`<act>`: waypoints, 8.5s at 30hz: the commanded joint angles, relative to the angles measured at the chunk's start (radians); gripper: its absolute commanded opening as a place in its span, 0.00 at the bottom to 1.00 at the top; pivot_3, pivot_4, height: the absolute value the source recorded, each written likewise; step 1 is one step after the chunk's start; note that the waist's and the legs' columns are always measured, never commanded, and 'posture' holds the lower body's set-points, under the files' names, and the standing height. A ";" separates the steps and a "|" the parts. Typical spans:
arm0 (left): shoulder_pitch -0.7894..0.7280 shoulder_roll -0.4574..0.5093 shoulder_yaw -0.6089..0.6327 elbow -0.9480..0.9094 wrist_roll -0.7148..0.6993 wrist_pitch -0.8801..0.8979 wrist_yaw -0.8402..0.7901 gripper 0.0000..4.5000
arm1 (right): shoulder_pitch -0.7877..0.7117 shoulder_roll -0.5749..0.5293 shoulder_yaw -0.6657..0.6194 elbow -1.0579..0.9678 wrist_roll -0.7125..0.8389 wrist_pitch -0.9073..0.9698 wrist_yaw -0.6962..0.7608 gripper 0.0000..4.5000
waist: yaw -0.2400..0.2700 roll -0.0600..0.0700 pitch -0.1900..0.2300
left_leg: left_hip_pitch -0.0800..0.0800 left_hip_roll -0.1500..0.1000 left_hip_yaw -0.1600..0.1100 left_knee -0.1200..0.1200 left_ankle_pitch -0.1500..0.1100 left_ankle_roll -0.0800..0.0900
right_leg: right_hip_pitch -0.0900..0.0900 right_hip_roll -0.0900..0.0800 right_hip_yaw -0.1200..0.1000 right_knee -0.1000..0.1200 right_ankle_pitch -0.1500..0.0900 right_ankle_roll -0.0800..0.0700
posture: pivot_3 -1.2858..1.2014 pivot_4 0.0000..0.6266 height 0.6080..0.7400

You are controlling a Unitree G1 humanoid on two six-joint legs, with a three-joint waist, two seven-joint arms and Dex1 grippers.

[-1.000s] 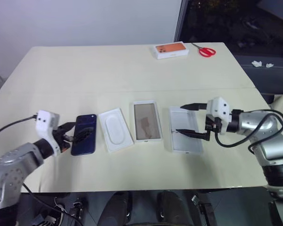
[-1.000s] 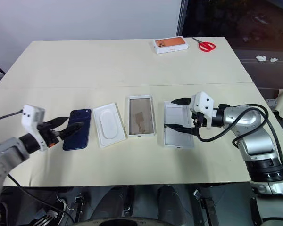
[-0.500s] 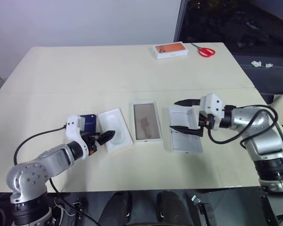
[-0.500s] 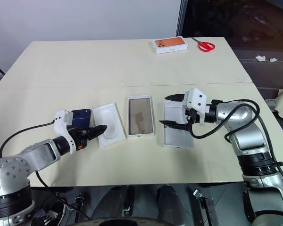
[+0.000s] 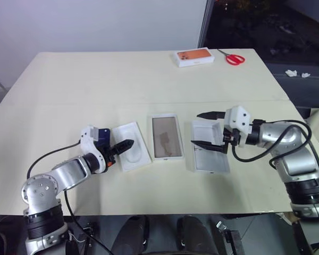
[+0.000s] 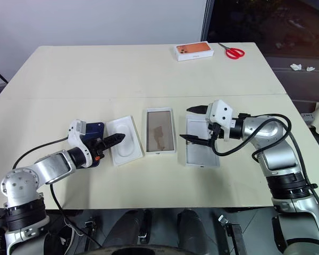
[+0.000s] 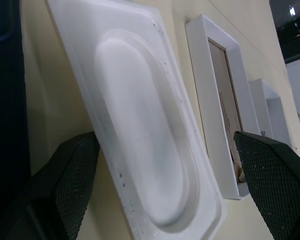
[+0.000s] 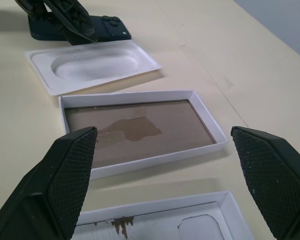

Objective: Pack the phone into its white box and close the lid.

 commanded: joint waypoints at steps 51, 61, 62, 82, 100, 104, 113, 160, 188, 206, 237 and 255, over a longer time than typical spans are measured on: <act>-0.277 -0.118 -0.272 0.193 -0.058 -0.173 0.133 0.35 | 0.052 0.004 -0.034 -0.019 0.023 -0.026 -0.007 1.00 | 0.018 -0.002 0.001 | 0.000 0.000 0.000 0.001 0.002 -0.003 | 0.000 0.001 0.000 -0.001 0.000 0.000 | 0.52 0.24 1.00; -0.270 -0.075 -0.252 0.133 -0.046 -0.142 0.102 0.99 | 0.014 0.028 -0.024 -0.003 0.020 -0.016 -0.037 1.00 | 0.016 -0.002 0.001 | 0.000 0.000 0.000 0.000 0.002 -0.003 | 0.000 0.001 0.000 -0.001 0.000 0.000 | 0.52 0.24 1.00; -0.270 -0.064 -0.252 0.124 -0.035 -0.147 0.092 0.99 | 0.005 0.036 -0.024 0.003 0.018 -0.017 -0.046 1.00 | 0.015 -0.002 0.001 | 0.000 0.000 0.000 0.000 0.002 -0.003 | 0.000 0.001 0.000 -0.001 0.000 0.000 | 0.52 0.24 1.00; 0.059 0.367 -0.269 -0.133 0.563 -0.678 -0.631 1.00 | -0.231 0.297 0.279 0.193 -0.385 -0.053 -0.322 0.01 | 0.012 -0.003 0.002 | 0.000 0.000 0.000 -0.004 0.003 -0.004 | -0.003 0.000 0.000 -0.003 0.000 0.000 | 0.52 0.24 1.00; 0.138 0.330 -0.285 -0.162 0.715 -0.720 -0.654 1.00 | -0.253 0.258 0.371 0.296 -0.529 -0.099 -0.233 0.01 | -0.008 -0.003 0.002 | 0.000 0.000 0.000 -0.004 0.001 -0.002 | -0.003 0.001 0.000 -0.001 0.000 0.000 | 0.52 0.24 1.00; 0.136 0.328 -0.293 -0.150 0.745 -0.736 -0.660 1.00 | -0.209 0.211 0.364 0.231 -0.515 -0.077 -0.177 0.01 | -0.006 -0.002 0.002 | 0.000 0.000 0.000 -0.005 0.000 0.000 | -0.003 0.001 0.000 -0.001 0.000 0.000 | 0.52 0.24 1.00; 0.100 0.304 -0.283 -0.127 0.762 -0.734 -0.670 1.00 | -0.162 0.218 0.351 0.118 -0.449 -0.042 -0.123 0.01 | -0.006 -0.003 0.002 | 0.000 0.000 -0.001 -0.004 0.000 0.001 | -0.002 0.001 -0.001 -0.001 0.000 0.000 | 0.52 0.24 1.00; 0.120 0.294 -0.250 -0.143 0.782 -0.723 -0.684 1.00 | -0.237 0.279 0.326 0.253 -0.524 -0.175 -0.226 0.01 | -0.007 -0.002 0.002 | 0.000 0.000 -0.001 -0.004 0.003 -0.004 | -0.002 0.001 0.000 -0.001 0.000 0.000 | 0.52 0.24 1.00; 0.105 0.438 0.205 0.162 0.385 -0.195 -0.708 1.00 | -0.348 0.561 0.375 0.246 -0.483 -0.021 -0.335 0.01 | -0.016 -0.002 0.002 | 0.000 0.001 -0.001 -0.005 0.000 0.000 | -0.008 0.002 -0.001 0.000 0.000 0.000 | 0.52 0.24 1.00; 0.069 0.410 -0.026 0.343 0.461 -0.101 -0.762 1.00 | -0.441 0.806 0.578 0.589 -0.605 0.126 -0.296 0.01 | -0.013 0.001 -0.003 | 0.004 0.000 -0.002 -0.006 0.003 -0.006 | -0.005 0.001 -0.002 0.001 0.000 0.000 | 0.52 0.24 1.00; 0.002 0.220 0.002 0.323 0.412 0.049 -0.710 1.00 | -0.456 0.822 0.548 0.624 -0.614 0.094 -0.343 0.01 | -0.008 0.012 -0.014 | 0.007 -0.003 -0.003 -0.008 0.002 -0.005 | -0.002 -0.001 -0.001 0.000 0.000 0.000 | 0.52 0.24 1.00; 0.065 0.230 0.018 0.315 0.389 0.044 -0.694 0.39 | -0.451 0.807 0.552 0.620 -0.621 0.071 -0.353 0.00 | -0.017 0.012 -0.015 | 0.014 -0.002 -0.002 -0.019 0.003 -0.005 | 0.002 0.000 0.001 -0.005 0.000 -0.001 | 0.52 0.24 1.00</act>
